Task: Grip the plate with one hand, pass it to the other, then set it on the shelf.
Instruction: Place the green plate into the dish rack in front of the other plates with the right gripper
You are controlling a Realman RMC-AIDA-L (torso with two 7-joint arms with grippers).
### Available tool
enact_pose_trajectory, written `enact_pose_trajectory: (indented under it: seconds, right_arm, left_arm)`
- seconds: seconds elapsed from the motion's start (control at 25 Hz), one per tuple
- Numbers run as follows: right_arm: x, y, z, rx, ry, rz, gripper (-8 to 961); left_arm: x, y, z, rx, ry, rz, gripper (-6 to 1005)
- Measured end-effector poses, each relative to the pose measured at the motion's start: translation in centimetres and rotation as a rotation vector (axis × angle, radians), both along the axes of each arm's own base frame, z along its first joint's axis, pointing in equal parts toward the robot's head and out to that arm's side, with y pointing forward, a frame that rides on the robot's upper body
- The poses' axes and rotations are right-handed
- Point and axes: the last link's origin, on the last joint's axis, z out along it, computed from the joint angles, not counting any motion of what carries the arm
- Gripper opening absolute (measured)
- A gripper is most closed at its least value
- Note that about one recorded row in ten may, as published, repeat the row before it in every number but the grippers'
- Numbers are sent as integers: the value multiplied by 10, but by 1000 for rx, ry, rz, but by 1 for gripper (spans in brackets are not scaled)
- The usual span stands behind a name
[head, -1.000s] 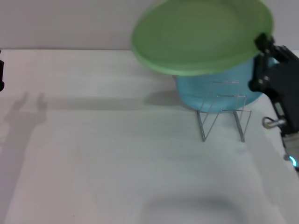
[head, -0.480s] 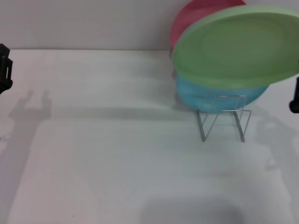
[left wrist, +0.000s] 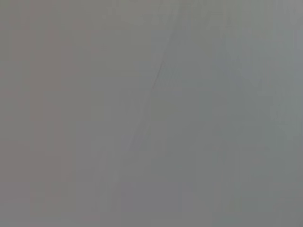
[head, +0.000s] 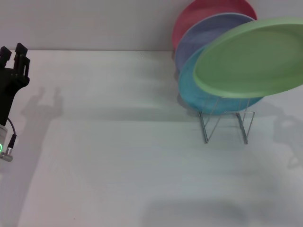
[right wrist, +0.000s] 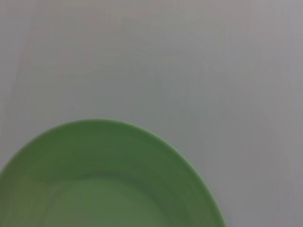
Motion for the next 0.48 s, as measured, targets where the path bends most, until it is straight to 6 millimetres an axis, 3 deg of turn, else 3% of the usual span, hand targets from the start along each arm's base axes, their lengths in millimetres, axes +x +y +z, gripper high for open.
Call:
enact_pose_trajectory:
  seconds: [0.48]
  right_arm:
    - [8,3,-6,-76,-26,-37,24]
  left_arm:
    - [13,0,-9,0,1,-22,448]
